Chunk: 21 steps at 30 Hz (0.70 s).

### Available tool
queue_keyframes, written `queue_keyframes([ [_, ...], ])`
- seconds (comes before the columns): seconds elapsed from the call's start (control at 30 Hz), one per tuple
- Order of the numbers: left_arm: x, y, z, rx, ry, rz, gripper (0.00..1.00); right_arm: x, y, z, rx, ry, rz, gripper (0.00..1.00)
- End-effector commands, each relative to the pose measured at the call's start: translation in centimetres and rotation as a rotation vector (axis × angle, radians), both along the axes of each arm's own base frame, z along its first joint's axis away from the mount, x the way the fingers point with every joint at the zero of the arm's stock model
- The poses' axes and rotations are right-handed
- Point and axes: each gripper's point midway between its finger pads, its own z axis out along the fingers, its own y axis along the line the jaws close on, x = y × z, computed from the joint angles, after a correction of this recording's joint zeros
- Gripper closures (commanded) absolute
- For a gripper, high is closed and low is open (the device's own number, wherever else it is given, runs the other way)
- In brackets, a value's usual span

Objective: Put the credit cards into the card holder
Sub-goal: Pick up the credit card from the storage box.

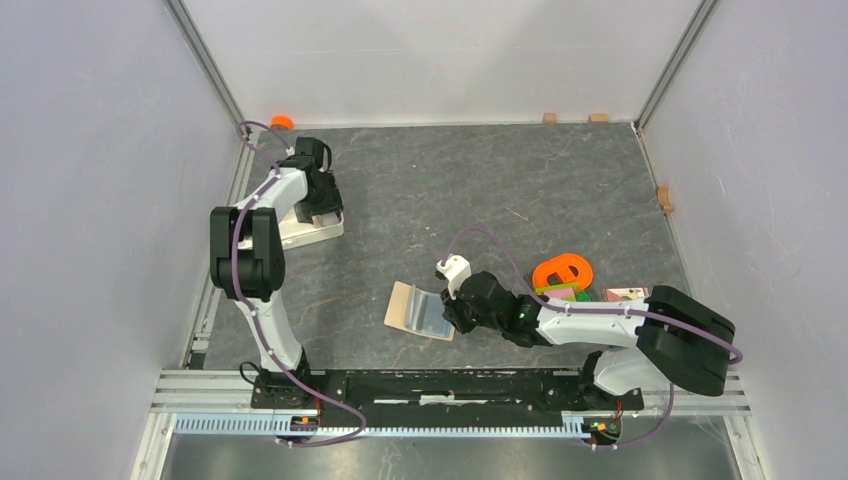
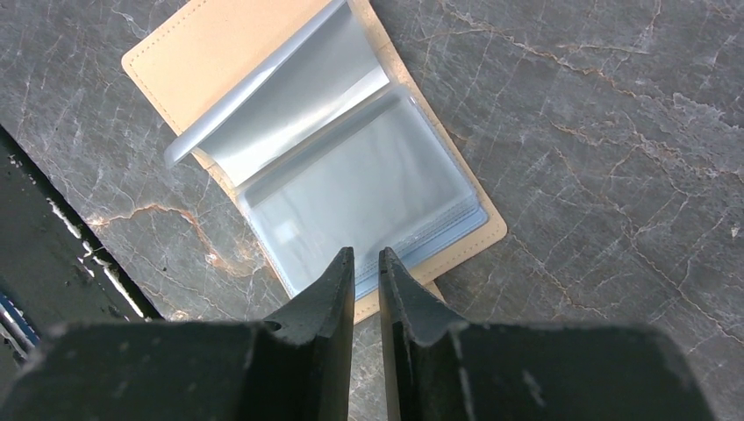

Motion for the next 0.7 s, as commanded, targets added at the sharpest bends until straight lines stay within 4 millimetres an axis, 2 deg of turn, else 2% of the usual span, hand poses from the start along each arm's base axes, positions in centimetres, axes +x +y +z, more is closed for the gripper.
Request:
queue_keyframes([
  [0.0, 0.6, 0.5, 0.7, 0.031, -0.002, -0.039, 0.28, 0.2, 0.1, 0.9, 0.030, -0.017, -0.013, 0.79],
  [0.1, 0.6, 0.3, 1.2, 0.019, -0.019, -0.043, 0.16, 0.2, 0.0, 0.9, 0.028, -0.017, -0.013, 0.79],
  [0.37, 0.9, 0.0, 1.7, 0.001, -0.038, -0.044, 0.08, 0.2, 0.1, 1.0, 0.028, -0.019, -0.013, 0.80],
  [0.47, 1.2, 0.0, 2.8, -0.004, -0.083, -0.041, 0.08, 0.2, 0.2, 1.0, 0.027, -0.018, -0.014, 0.80],
  [0.67, 1.5, -0.7, 4.2, -0.039, -0.145, -0.052, 0.19, 0.3, 0.3, 0.9, 0.023, -0.018, -0.012, 0.80],
])
